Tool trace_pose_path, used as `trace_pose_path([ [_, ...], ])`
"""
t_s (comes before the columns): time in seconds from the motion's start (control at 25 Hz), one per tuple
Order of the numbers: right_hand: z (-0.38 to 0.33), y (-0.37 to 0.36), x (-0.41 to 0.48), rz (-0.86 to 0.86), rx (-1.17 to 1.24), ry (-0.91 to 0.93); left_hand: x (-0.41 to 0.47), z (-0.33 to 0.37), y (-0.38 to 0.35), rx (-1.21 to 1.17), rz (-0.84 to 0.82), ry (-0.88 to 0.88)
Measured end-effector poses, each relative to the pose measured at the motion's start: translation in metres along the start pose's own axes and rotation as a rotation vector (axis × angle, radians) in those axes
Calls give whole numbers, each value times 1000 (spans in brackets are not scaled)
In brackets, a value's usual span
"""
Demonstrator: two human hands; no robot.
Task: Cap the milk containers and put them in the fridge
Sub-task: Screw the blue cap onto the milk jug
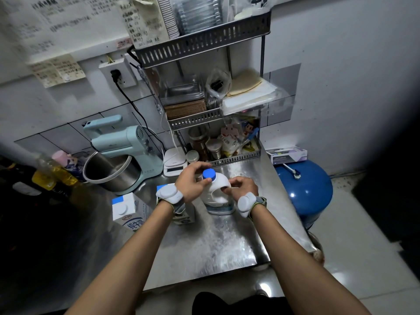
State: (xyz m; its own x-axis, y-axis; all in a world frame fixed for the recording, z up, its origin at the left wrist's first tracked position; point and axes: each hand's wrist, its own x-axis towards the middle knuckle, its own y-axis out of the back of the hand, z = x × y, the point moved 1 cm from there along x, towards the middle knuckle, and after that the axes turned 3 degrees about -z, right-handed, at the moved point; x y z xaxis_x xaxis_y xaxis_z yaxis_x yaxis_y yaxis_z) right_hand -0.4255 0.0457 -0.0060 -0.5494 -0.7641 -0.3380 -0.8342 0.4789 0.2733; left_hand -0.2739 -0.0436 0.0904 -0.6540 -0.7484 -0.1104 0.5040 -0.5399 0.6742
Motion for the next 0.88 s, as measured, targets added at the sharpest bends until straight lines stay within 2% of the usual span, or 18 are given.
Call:
trace_pose_path([
  [0.16, 1, 1, 1, -13, -1, 11, 4, 5, -8, 207, 147, 32],
  [0.24, 2, 1, 2, -2, 8, 12, 5, 8, -10, 184, 180, 38],
  [0.36, 1, 0, 4, 2, 2, 23, 2, 7, -3, 107, 89, 22],
  [0.48, -1, -1, 4, 10, -4, 31, 3, 6, 6, 139, -36, -44],
  [0.56, 0, 1, 6, 7, 5, 31, 3, 5, 4, 35, -83, -14],
  [0.64, 0, 3, 6, -8, 3, 27, 3, 3, -2, 19, -22, 34],
  [0.76, 1, 3, 7, -8, 14, 28, 2, 0, -7, 169, 148, 65],
  [0.88, 0, 2, 7, 0, 16, 31, 3, 4, -8, 193, 168, 4],
])
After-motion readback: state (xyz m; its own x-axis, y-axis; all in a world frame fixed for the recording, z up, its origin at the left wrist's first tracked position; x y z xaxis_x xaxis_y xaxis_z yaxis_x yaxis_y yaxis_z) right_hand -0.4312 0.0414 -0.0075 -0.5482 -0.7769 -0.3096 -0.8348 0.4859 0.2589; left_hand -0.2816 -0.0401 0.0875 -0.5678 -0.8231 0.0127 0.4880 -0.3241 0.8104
